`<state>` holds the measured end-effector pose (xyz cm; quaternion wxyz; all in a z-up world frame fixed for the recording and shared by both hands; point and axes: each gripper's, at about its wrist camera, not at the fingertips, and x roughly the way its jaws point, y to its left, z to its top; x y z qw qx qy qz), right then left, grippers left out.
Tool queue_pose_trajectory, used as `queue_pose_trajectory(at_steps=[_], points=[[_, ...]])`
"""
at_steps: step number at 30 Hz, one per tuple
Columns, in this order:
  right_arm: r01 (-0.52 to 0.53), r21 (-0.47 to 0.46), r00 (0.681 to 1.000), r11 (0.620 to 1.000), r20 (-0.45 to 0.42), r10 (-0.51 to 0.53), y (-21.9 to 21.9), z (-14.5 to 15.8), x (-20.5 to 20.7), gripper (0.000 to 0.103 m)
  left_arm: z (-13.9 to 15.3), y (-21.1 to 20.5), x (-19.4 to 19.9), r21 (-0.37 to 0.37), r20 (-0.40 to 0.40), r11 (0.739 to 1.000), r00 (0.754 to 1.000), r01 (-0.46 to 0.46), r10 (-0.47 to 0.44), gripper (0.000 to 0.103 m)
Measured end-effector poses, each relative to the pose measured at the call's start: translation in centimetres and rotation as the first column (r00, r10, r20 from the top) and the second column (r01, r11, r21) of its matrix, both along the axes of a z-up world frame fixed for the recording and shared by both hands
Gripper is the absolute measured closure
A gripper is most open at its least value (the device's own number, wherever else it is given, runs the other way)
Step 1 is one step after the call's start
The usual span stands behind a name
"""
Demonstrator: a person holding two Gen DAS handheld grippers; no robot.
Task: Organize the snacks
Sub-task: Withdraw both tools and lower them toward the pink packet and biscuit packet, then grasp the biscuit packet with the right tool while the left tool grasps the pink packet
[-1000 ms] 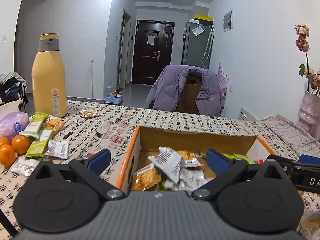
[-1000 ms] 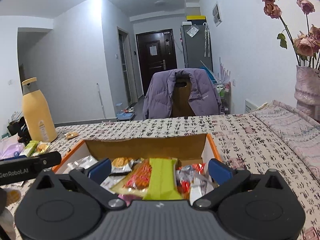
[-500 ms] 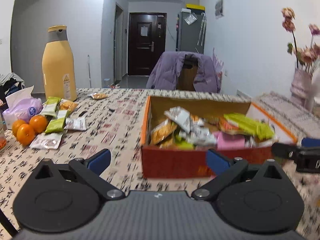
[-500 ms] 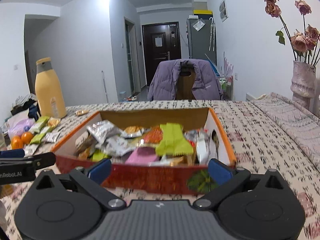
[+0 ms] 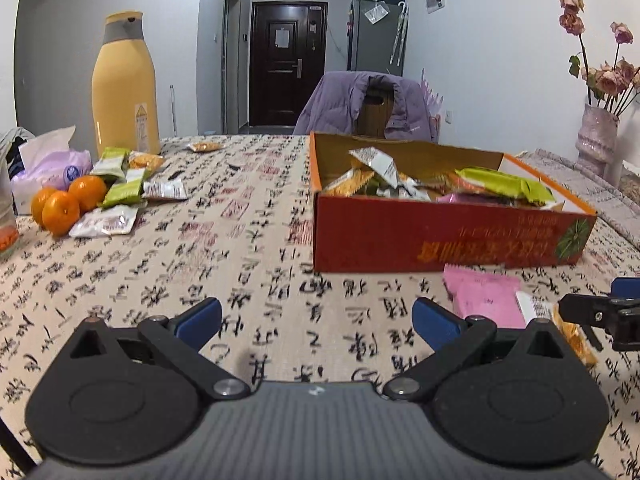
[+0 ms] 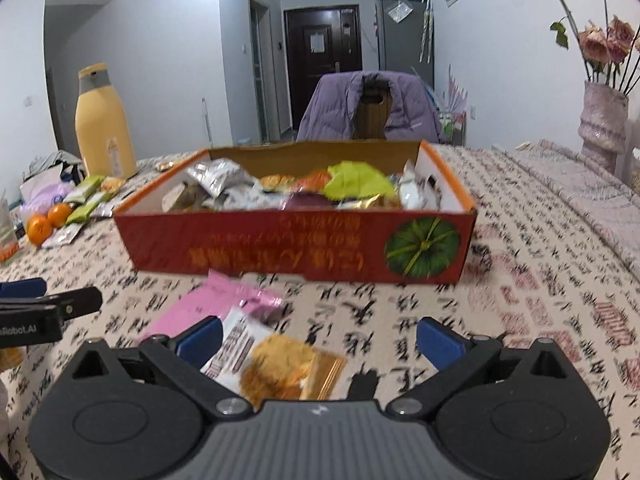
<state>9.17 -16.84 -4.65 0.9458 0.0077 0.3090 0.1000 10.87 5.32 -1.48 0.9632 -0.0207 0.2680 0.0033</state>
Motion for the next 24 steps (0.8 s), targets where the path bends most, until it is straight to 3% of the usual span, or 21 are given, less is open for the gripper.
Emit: queue_pose_trajectory(at_steps=[9, 17, 20, 24], points=[[-0.022, -0.028, 0.998, 0.999, -0.055, 0.021, 2.2, -1.1, 1.7, 0.000, -0.2, 0.1, -0.4, -0.018, 0.026, 1.000, 1.000, 0.010, -0.010, 0.000], [0.021, 0.029, 0.996, 0.999, -0.091, -0.018, 0.0, -1.8, 1.9, 0.000, -0.3, 0.2, -0.3, -0.035, 0.020, 0.999, 1.000, 0.017, -0.016, 0.000], [0.046, -0.067, 0.995, 0.997, -0.088, -0.052, 0.1, -2.4, 1.8, 0.000, -0.3, 0.3, -0.3, -0.037, 0.018, 0.999, 1.000, 0.016, -0.015, 0.000], [0.027, -0.084, 0.995, 0.996, -0.092, -0.035, 0.3, -2.4, 1.7, 0.000, -0.3, 0.3, -0.3, -0.038, 0.016, 0.999, 1.000, 0.014, -0.013, 0.000]])
